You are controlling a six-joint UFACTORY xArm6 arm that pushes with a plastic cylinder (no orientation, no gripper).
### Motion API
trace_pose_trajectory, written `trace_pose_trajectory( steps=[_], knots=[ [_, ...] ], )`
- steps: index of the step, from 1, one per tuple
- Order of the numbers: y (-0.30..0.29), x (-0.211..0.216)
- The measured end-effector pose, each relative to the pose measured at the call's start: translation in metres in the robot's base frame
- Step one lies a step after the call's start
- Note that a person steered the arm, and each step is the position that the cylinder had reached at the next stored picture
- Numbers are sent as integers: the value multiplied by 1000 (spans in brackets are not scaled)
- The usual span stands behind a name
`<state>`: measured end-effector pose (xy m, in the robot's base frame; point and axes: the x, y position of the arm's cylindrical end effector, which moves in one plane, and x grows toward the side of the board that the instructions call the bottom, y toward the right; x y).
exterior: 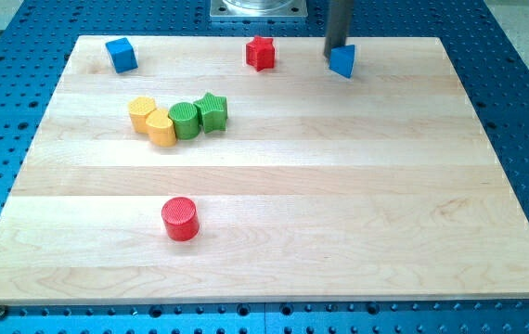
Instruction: Drag the blue triangle towards the top right corner
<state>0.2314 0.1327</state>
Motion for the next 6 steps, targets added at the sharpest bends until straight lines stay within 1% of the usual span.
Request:
trace_pose_trajectory(
  steps=[1,2,3,4,6],
  knots=[
    [-46,14],
    [-52,48],
    [-2,39],
    [18,40],
    [67,2]
  ],
)
